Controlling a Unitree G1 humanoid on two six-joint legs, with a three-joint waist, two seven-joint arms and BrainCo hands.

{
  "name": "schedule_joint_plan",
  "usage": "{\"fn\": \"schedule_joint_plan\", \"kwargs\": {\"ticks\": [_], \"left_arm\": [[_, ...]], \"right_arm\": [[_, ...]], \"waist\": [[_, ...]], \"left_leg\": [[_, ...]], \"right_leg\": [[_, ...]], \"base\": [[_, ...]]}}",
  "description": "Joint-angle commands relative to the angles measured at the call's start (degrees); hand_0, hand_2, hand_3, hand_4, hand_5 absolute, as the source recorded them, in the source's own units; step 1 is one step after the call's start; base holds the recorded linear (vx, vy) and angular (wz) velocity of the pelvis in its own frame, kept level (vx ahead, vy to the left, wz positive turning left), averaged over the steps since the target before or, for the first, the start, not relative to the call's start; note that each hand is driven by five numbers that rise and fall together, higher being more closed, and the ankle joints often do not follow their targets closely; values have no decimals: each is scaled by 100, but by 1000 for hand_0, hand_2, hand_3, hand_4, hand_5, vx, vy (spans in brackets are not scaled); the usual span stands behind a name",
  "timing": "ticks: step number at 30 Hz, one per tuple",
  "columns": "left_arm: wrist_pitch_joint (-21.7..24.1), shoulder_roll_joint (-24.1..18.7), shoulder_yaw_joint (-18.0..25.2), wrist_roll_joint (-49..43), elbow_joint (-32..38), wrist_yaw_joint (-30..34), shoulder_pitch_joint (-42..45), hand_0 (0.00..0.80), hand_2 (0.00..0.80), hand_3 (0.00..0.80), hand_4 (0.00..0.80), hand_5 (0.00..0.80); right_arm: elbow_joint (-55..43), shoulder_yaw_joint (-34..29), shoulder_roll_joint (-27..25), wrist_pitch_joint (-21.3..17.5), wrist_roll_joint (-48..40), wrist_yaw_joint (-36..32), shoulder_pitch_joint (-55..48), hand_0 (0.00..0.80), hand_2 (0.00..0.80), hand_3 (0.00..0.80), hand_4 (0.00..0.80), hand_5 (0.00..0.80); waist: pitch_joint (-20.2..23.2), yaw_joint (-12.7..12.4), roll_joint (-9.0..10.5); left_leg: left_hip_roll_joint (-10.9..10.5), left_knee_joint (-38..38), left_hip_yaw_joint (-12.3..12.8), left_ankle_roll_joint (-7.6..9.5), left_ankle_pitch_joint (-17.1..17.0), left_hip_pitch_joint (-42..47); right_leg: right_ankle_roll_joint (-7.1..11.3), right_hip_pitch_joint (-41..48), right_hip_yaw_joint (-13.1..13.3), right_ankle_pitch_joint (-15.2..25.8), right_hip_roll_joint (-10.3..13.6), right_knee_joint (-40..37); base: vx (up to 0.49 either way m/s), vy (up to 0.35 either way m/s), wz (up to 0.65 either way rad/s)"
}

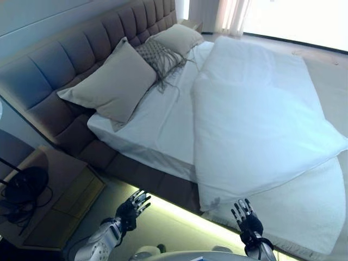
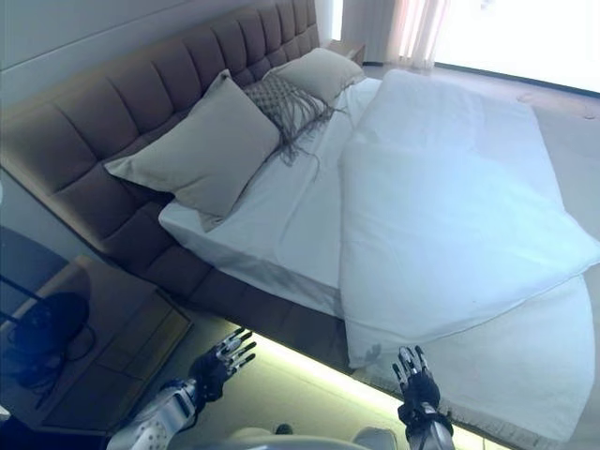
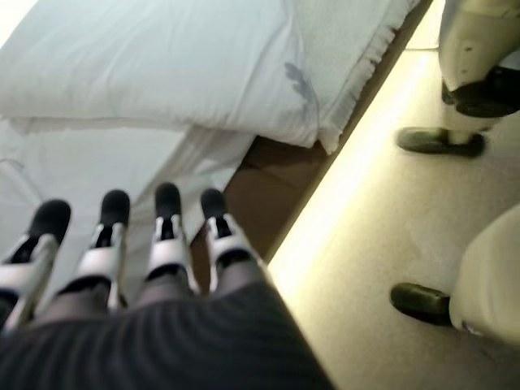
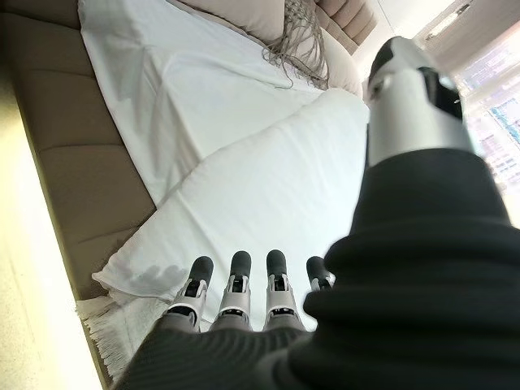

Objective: Make the bed neatly

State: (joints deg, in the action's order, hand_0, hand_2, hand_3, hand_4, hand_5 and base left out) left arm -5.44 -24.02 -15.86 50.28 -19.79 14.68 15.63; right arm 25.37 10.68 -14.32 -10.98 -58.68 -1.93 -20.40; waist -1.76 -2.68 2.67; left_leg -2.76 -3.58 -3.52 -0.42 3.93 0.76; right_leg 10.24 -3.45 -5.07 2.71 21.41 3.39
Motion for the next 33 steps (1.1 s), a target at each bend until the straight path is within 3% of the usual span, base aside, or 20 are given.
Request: {"fn": "schedule_joint_plan", "kwargs": {"ticks": [1, 5, 9, 13, 15, 17, 19, 21, 23, 26, 27, 30, 33], "left_arm": [[62, -116, 412, -14, 504, 71, 27, 0, 0, 0, 0, 0], [26, -208, 517, -100, 469, 270, -13, 0, 0, 0, 0, 0], [2, -265, 542, 50, 535, 185, -98, 0, 0, 0, 0, 0], [185, -195, 600, 317, 369, 170, -49, 0, 0, 0, 0, 0], [319, -30, 594, 562, 211, 41, -44, 0, 0, 0, 0, 0], [308, 50, 567, 635, 276, 111, -18, 0, 0, 0, 0, 0], [316, 119, 432, 593, 299, 120, -26, 0, 0, 0, 0, 0], [299, 183, 322, 571, 363, 186, 9, 0, 0, 0, 0, 0], [326, 219, 190, 549, 366, 174, -22, 0, 0, 0, 0, 0], [436, 335, 14, 521, 194, 87, -348, 0, 0, 0, 0, 0], [449, 386, -1, 413, 105, 107, -471, 0, 0, 0, 0, 0], [274, 322, 105, 32, 64, 91, -653, 0, 0, 0, 0, 0], [197, 177, 277, -247, 93, 290, -475, 0, 0, 0, 0, 0]], "right_arm": [[-360, -207, -247, 36, -55, -199, 236, 0, 0, 0, 0, 0], [-268, -192, -196, 129, 79, -318, 287, 0, 0, 0, 0, 0], [-237, -128, -289, 168, 122, -357, 338, 0, 0, 0, 0, 0], [-284, 123, -553, 300, 255, -250, 595, 0, 0, 0, 0, 0], [-435, 164, -658, 478, 228, -118, 688, 0, 0, 0, 0, 0], [-678, 186, -748, 429, 101, -86, 538, 0, 0, 0, 0, 0], [-498, 180, -697, 305, 30, -59, 550, 0, 0, 0, 0, 0], [-345, 123, -707, 245, -68, -62, 560, 0, 0, 0, 0, 0], [-171, 61, -677, 144, -271, -111, 605, 0, 0, 0, 0, 0], [-41, 16, -602, -71, -421, 8, 793, 0, 0, 0, 0, 0], [24, -32, -549, -149, -457, 27, 847, 0, 0, 0, 0, 0], [79, -1, -283, -265, -610, 187, 978, 0, 0, 0, 0, 0], [-127, 106, -96, -284, -520, 239, 739, 0, 0, 0, 0, 0]], "waist": [[-207, -126, 83], [-182, -138, 108], [-142, -85, 117], [-221, -145, 118], [-227, -81, 19], [-303, -37, -4], [-412, -31, -28], [-494, -35, -141], [-555, -59, -316], [-667, -170, -533], [-700, -222, -548], [-692, -265, -448], [-568, -347, -389]], "left_leg": [[349, -401, -28, 22, 244, -182], [582, -581, -76, -69, 383, -161], [961, -587, -192, -240, 359, -66], [1497, -703, -108, -429, 277, 0], [1696, -760, -187, -508, -141, 108], [1843, -1315, -265, -542, -744, -222], [1753, -1794, -222, -485, -1023, -554], [1589, -1777, -174, -487, -1135, -729], [1475, -1211, -152, -581, -1264, -794], [1326, -130, -294, -678, -1557, -1124], [1275, -93, -376, -718, -1699, -1301], [1001, -386, -183, -636, -1006, -1240], [756, -623, -197, -462, -764, -1117]], "right_leg": [[160, 72, 304, 1442, 145, -304], [227, 140, 447, 1351, 152, -323], [232, 183, 626, 824, -180, -345], [205, 192, 290, 277, -478, -64], [62, 75, 272, 67, -709, 215], [-226, 134, 234, -133, -926, 286], [-336, 184, 145, -138, -1010, 276], [-409, 250, 71, -206, -1064, 252], [-382, 247, -35, -285, -1040, 282], [-339, 234, -161, -417, -923, 348], [-309, 312, -202, -450, -834, 352], [-101, 498, -313, -447, -344, 507], [-98, 634, -375, -424, -71, 816]], "base": [[112, -269, -12], [122, -285, -14], [119, -358, 0], [51, -391, 12], [43, -275, -2], [28, -272, 2], [15, -178, 14], [43, 17, 34], [31, 216, 50], [15, 287, 44], [72, 255, 44], [199, 168, 50], [298, 81, -4]]}}
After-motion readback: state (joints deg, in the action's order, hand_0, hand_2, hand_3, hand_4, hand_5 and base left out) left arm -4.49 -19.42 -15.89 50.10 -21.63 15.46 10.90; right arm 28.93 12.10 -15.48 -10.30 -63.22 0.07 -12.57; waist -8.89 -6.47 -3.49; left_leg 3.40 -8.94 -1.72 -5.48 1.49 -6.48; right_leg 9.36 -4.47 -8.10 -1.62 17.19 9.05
